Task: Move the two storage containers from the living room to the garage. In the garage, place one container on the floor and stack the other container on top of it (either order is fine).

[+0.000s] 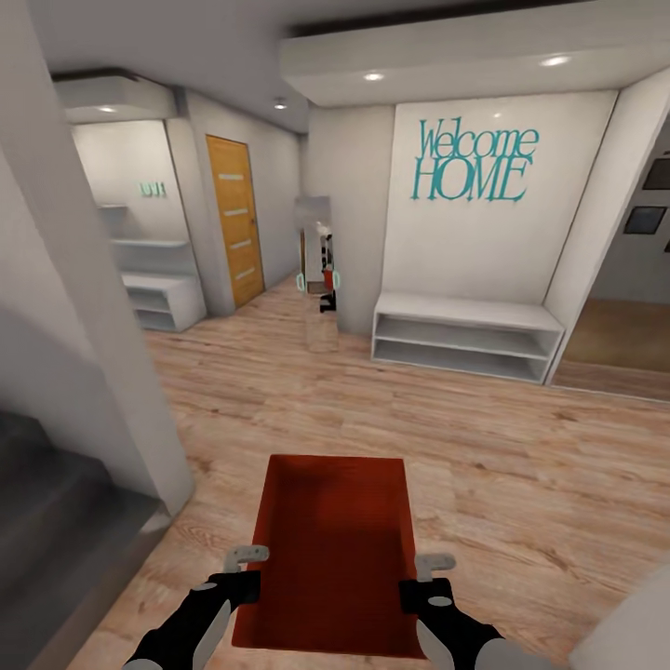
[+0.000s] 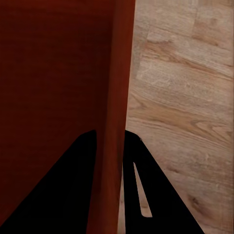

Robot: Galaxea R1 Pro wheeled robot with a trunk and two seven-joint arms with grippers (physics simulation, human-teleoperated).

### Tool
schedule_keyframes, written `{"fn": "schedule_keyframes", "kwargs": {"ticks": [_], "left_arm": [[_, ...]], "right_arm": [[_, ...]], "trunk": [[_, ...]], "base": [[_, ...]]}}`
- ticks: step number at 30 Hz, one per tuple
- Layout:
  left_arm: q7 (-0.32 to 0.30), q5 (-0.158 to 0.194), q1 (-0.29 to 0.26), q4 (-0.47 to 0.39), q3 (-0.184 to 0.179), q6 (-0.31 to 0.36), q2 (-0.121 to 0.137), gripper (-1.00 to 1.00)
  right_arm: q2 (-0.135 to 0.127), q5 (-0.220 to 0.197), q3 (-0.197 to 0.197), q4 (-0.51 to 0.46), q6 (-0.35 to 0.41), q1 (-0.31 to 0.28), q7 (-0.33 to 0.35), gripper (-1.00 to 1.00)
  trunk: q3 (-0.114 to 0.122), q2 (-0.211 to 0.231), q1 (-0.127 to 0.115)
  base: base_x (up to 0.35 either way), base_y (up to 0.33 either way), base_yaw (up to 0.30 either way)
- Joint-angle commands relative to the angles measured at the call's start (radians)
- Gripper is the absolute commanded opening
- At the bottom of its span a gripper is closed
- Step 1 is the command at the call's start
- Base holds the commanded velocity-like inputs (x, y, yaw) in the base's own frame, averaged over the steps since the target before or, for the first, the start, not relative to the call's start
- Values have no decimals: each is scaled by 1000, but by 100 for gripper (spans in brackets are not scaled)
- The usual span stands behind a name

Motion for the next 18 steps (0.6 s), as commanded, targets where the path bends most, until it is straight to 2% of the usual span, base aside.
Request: {"fn": "schedule_keyframes", "kwargs": {"ticks": [1, 18], "left_arm": [[11, -12, 0, -5, -10, 7, 1, -100], [11, -12, 0, -5, -10, 7, 1, -100]], "right_arm": [[-4, -23, 8, 25, -6, -1, -5, -100], [-3, -23, 8, 25, -6, -1, -4, -100]], "trunk": [[-2, -2, 1], [-2, -2, 1]], "base": [[323, 0, 0], [323, 0, 0]]}}
